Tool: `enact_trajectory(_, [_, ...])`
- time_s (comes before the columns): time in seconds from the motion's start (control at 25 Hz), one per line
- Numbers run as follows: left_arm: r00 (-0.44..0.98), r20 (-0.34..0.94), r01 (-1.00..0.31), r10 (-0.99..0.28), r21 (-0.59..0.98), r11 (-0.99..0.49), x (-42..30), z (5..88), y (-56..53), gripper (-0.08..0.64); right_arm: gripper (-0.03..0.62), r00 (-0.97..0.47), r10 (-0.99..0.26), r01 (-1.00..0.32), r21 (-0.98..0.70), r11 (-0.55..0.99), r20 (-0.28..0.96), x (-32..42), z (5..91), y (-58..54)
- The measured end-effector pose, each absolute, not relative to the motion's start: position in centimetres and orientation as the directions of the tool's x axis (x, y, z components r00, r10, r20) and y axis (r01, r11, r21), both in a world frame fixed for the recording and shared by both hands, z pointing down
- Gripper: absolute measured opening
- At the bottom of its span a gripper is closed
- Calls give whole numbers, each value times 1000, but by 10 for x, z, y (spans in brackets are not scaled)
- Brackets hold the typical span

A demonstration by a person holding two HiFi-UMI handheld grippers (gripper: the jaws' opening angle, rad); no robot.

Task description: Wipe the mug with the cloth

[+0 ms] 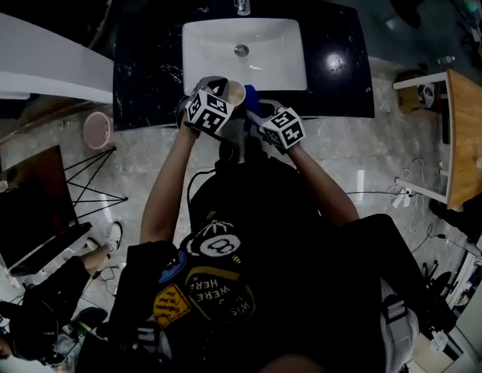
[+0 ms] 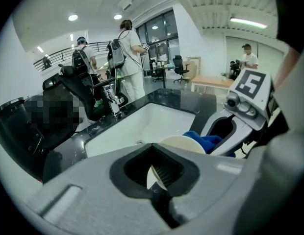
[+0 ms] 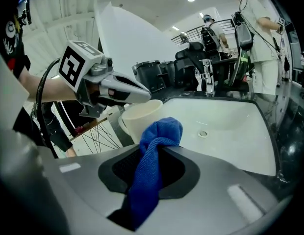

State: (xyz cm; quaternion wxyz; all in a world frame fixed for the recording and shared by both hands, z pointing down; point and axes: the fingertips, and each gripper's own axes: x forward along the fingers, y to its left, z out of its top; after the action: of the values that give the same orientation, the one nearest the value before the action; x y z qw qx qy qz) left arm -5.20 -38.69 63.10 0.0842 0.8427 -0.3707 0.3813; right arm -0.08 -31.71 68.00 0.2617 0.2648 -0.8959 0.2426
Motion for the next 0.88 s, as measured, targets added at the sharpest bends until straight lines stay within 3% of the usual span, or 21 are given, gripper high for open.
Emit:
enact_trajectory(0.2, [480,739,-557,-473,-160,-815,-36,641,-375,5,86,-723,-411,-624,-270,733,555,12,654,-336])
enact_trajectory(0.36, [469,740,-545,-483,-187,-817,-33,645,-372,5,86,-717,-443,-638,-249,729,538,16,640,-354])
enact_trajectory(0.56, [537,710,-567,-456,-96,-818,-33,641,-373,5,86,-710,-400,-619,-244,746,579,7,665,-347])
enact_trajectory(0.88, [632,671,-475,-387,-59,-878,-24,637,-374,5,86,-697,-354,-586,-211,782,623,9,679,-324])
